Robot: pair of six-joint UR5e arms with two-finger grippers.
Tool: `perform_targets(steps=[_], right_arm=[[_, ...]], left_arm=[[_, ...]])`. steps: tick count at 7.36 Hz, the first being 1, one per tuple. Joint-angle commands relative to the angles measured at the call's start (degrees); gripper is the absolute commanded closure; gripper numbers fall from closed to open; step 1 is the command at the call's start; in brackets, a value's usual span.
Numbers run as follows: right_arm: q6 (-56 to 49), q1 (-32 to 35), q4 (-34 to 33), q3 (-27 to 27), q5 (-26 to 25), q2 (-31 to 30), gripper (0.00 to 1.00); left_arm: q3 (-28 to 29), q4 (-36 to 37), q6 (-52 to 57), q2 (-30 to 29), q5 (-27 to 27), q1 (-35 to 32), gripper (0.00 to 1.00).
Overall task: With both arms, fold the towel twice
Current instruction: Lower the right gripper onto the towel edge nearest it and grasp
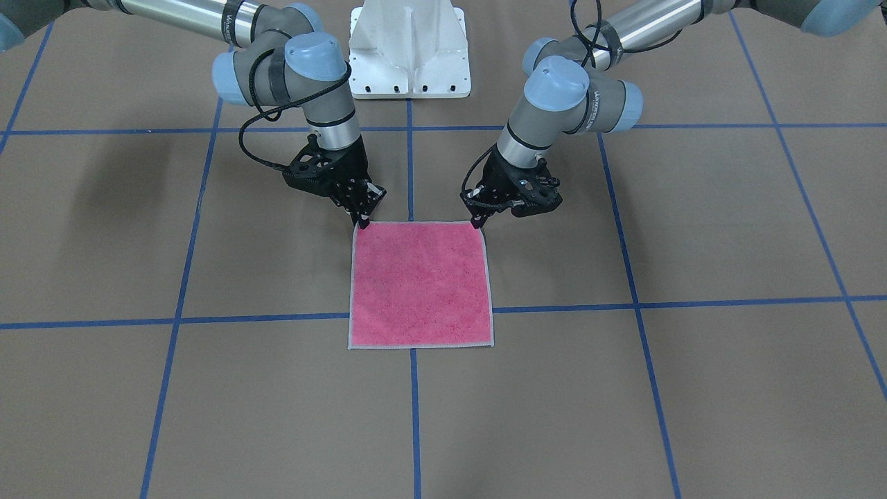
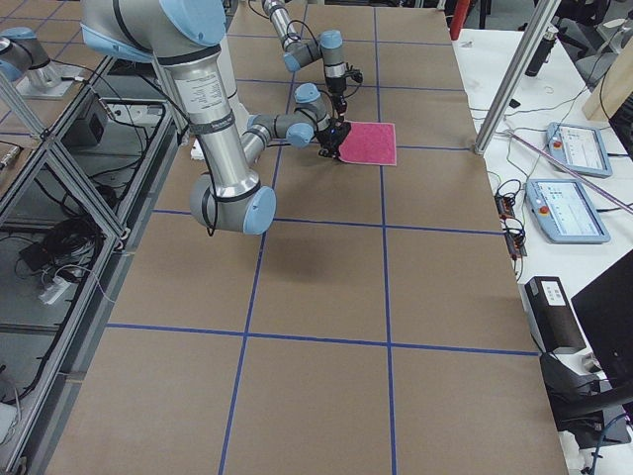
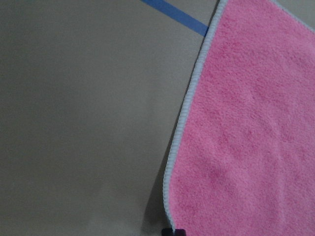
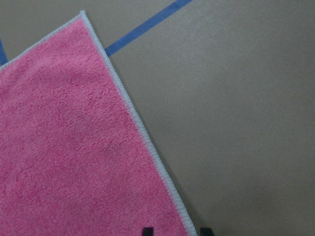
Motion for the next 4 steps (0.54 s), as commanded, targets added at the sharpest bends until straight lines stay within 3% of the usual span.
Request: perform_targets(steps=[1,2,3,4], right_arm=[[-0.1,0.0,0.0,0.1,0.0,-0.1,0.77],[-0.1,0.0,0.0,0.1,0.0,-0.1,0.78],[-0.2,0.0,0.0,0.3,0.0,-0.1,1.0],[-0.2,0.0,0.1,0.3,0.0,-0.3,1.0]], left_arm=[[0.0,0.0,0.1,0.0,0.0,0.0,1.0],[0.0,0.0,0.0,0.0,0.1,0.0,1.0],[0.0,0.0,0.0,0.0,0.1,0.0,1.0],[-0.1,0.0,0.0,0.0,0.0,0.0,1.0]])
